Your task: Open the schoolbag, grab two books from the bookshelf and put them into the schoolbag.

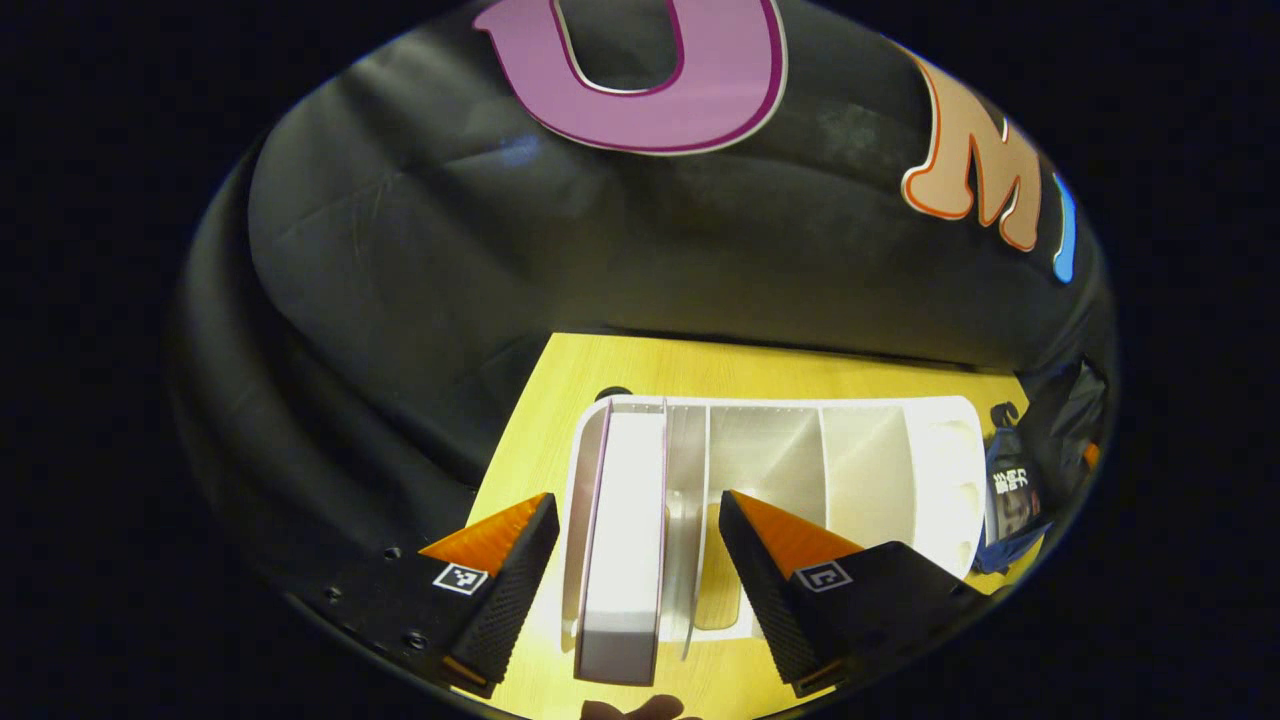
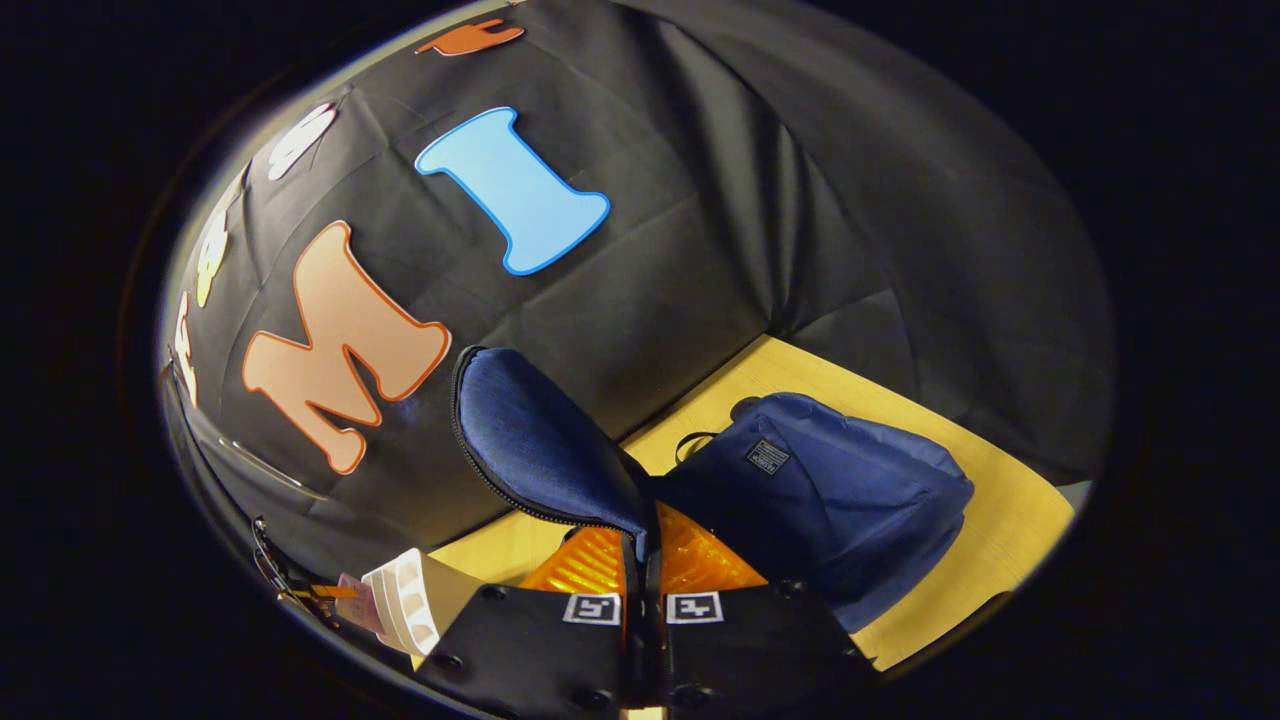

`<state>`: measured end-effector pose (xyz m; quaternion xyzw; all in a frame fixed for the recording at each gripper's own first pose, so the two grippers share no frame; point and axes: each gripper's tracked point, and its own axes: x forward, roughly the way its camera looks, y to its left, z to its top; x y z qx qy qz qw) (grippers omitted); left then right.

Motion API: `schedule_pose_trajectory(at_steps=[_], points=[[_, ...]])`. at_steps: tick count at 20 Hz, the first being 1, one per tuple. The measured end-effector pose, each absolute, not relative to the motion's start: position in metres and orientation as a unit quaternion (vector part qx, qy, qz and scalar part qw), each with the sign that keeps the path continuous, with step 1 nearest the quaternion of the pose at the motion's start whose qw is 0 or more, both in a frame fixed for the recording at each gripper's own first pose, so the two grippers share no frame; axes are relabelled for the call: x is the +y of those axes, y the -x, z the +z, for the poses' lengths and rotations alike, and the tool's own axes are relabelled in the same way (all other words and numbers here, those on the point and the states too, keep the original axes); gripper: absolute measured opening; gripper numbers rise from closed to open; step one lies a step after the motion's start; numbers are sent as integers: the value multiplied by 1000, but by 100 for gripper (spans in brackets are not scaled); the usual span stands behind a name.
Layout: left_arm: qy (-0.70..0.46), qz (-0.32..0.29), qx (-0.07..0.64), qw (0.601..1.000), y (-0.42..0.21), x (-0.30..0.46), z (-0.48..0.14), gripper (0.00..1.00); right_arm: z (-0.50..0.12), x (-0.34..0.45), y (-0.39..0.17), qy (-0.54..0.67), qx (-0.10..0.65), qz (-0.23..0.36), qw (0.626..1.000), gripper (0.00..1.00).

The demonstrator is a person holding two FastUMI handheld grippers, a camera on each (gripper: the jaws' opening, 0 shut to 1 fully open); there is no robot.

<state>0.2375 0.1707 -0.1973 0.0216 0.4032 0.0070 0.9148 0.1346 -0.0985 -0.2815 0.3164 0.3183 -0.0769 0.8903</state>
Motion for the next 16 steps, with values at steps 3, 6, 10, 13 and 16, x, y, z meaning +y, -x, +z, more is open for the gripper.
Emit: schedule_pose_trajectory(at_steps=[3, 6, 10, 13, 16], points=[[-21, 8, 424, 905, -238, 176, -207, 93, -281, -100, -135, -316, 317, -78, 891, 3], [-17, 7, 436, 900, -238, 176, -214, 83, -280, -103, -135, -316, 317, -82, 891, 3], [-15, 8, 461, 887, -230, 178, -223, 57, -279, -104, -136, -317, 316, -84, 890, 3], [-21, 4, 472, 881, -226, 176, -224, 36, -279, -103, -136, -317, 316, -84, 890, 0], [-15, 5, 473, 881, -226, 177, -223, 35, -278, -103, -136, -318, 315, -85, 890, 0]])
